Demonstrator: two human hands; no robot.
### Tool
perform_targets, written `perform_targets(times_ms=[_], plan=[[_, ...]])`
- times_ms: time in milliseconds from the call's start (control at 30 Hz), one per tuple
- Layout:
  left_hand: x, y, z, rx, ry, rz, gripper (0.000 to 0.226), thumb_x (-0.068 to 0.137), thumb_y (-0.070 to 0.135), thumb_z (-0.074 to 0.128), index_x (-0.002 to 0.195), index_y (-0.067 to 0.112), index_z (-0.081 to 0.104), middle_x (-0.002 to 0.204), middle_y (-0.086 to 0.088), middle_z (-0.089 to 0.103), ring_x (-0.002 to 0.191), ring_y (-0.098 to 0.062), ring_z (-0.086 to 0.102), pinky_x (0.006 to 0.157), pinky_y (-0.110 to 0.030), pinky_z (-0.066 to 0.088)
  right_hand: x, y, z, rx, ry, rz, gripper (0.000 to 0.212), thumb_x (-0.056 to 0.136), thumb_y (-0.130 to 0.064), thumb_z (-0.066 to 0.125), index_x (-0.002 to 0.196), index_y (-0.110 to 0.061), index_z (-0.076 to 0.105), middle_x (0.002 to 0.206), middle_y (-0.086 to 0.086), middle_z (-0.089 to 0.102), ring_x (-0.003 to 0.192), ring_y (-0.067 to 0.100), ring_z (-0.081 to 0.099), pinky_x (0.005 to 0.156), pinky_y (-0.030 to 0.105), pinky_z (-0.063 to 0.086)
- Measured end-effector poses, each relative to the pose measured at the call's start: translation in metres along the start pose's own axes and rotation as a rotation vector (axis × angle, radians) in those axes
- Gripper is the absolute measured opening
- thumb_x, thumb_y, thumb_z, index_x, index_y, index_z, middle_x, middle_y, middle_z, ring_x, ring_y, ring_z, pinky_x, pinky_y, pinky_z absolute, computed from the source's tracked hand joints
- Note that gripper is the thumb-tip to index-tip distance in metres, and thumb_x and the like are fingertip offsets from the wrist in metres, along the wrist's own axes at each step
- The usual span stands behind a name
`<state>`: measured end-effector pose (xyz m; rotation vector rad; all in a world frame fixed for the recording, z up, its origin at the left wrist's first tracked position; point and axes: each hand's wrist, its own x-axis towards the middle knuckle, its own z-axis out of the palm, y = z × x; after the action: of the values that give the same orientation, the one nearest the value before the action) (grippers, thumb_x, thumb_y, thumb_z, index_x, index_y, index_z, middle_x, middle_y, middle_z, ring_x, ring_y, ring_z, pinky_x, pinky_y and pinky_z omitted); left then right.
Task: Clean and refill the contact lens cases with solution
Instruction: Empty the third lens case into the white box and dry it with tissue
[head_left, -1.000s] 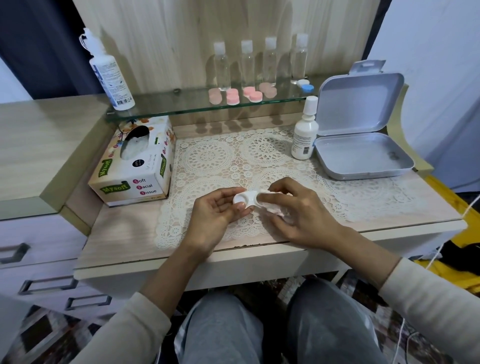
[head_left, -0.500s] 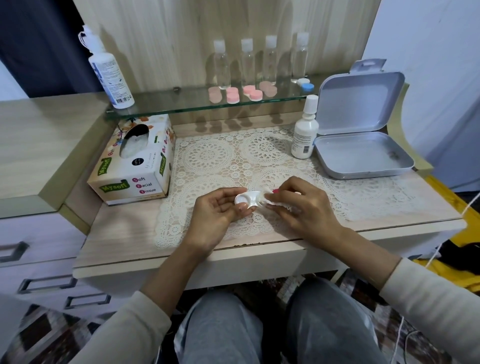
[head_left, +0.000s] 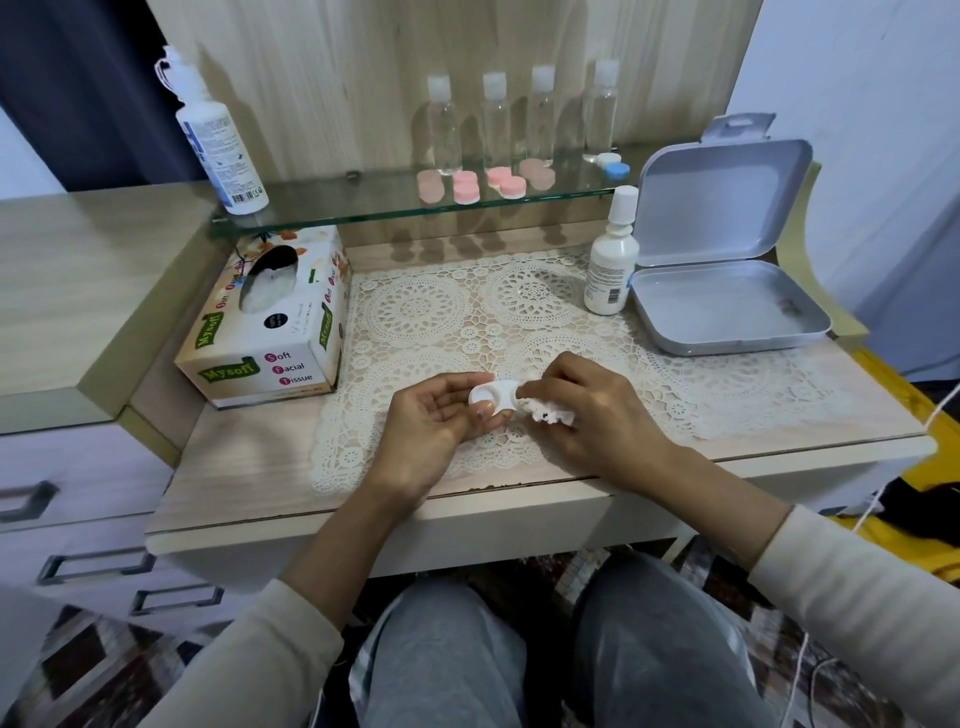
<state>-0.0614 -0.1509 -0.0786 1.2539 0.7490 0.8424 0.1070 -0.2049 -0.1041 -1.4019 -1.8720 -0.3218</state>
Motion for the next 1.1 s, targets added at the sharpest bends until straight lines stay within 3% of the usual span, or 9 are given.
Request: perform_targets(times_ms=[167, 267, 400, 600, 700, 767, 833, 900, 1100], plan=[[-0.001, -0.002, 0.002, 0.13, -0.027, 0.046, 0.031, 0.08, -0.01, 0.06, 0.098, 0.014, 0.065, 0.094, -0.008, 0.068, 0.084, -0.014, 0.068, 0.077, -0.021, 0.055, 0.001, 0.0, 0.001, 0.033, 0.045, -0.008, 0.02, 0.064, -0.015, 0.082, 0.075, -0.003, 0.071, 0.069, 0.011, 0.059, 0.051, 0.02, 0.053, 0.049, 0.016, 0.034], [-0.003, -0.008, 0.003, 0.407, -0.005, 0.201, 0.046, 0.069, -0.003, 0.074, 0.108, 0.019, 0.063, 0.094, -0.001, 0.067, 0.079, 0.001, 0.064, 0.075, -0.012, 0.049, 0.0, 0.0, 0.0, 0.081, 0.06, -0.005, 0.021, 0.071, -0.024, 0.073, 0.07, -0.004, 0.066, 0.067, 0.008, 0.06, 0.051, 0.021, 0.055, 0.049, 0.018, 0.034], [-0.001, -0.015, 0.003, 0.694, 0.066, 0.42, 0.049, 0.064, 0.0, 0.079, 0.111, 0.009, 0.066, 0.083, 0.013, 0.057, 0.069, 0.007, 0.056, 0.069, -0.004, 0.042, -0.002, 0.001, 0.002, 0.104, 0.064, 0.014, 0.021, 0.066, -0.013, 0.08, 0.076, -0.001, 0.065, 0.071, 0.01, 0.061, 0.054, 0.023, 0.057, 0.049, 0.024, 0.04], [-0.001, -0.012, 0.003, 0.64, 0.118, 0.385, 0.043, 0.07, 0.002, 0.075, 0.111, 0.007, 0.066, 0.091, 0.0, 0.063, 0.071, -0.004, 0.059, 0.073, -0.011, 0.047, 0.0, -0.001, -0.003, 0.11, 0.09, 0.016, 0.026, 0.067, -0.019, 0.079, 0.085, -0.002, 0.072, 0.08, 0.013, 0.061, 0.061, 0.021, 0.057, 0.056, 0.015, 0.04], [0.0, -0.011, 0.003, 0.658, 0.132, 0.407, 0.043, 0.07, 0.001, 0.075, 0.11, 0.01, 0.066, 0.088, 0.005, 0.056, 0.071, 0.001, 0.054, 0.07, -0.007, 0.043, -0.002, 0.003, -0.002, 0.099, 0.121, 0.014, 0.023, 0.066, -0.007, 0.08, 0.087, -0.004, 0.074, 0.082, 0.013, 0.057, 0.069, 0.019, 0.054, 0.059, 0.022, 0.043], [0.0, -0.011, 0.003, 0.664, 0.134, 0.413, 0.045, 0.069, 0.001, 0.076, 0.111, 0.01, 0.065, 0.083, 0.006, 0.051, 0.07, 0.005, 0.052, 0.07, -0.006, 0.041, -0.003, 0.004, -0.001, 0.079, 0.139, 0.016, 0.024, 0.065, -0.001, 0.076, 0.088, -0.002, 0.073, 0.08, 0.013, 0.061, 0.074, 0.016, 0.054, 0.062, 0.019, 0.043], [-0.001, -0.01, 0.004, 0.668, 0.136, 0.426, 0.046, 0.068, -0.001, 0.076, 0.112, 0.008, 0.065, 0.078, 0.005, 0.049, 0.069, 0.007, 0.051, 0.069, -0.005, 0.04, -0.003, 0.002, -0.002, 0.085, 0.165, 0.019, 0.019, 0.073, -0.015, 0.072, 0.085, -0.001, 0.072, 0.077, 0.012, 0.065, 0.074, 0.012, 0.054, 0.06, 0.018, 0.043], [-0.001, -0.011, 0.003, 0.675, 0.14, 0.439, 0.045, 0.068, -0.001, 0.076, 0.11, 0.008, 0.066, 0.075, 0.006, 0.048, 0.068, 0.007, 0.051, 0.067, -0.004, 0.039, -0.002, -0.001, -0.002, 0.109, 0.17, 0.026, 0.026, 0.076, -0.026, 0.07, 0.081, 0.0, 0.072, 0.075, 0.01, 0.066, 0.069, 0.013, 0.057, 0.057, 0.02, 0.044], [0.0, -0.011, 0.002, 0.639, 0.143, 0.413, 0.041, 0.07, -0.001, 0.075, 0.109, 0.011, 0.067, 0.076, 0.006, 0.048, 0.068, 0.005, 0.052, 0.067, -0.006, 0.039, -0.002, -0.001, 0.0, 0.022, 0.067, 0.012, 0.023, 0.068, -0.024, 0.08, 0.083, -0.008, 0.074, 0.081, 0.01, 0.059, 0.068, 0.019, 0.052, 0.056, 0.021, 0.036]])
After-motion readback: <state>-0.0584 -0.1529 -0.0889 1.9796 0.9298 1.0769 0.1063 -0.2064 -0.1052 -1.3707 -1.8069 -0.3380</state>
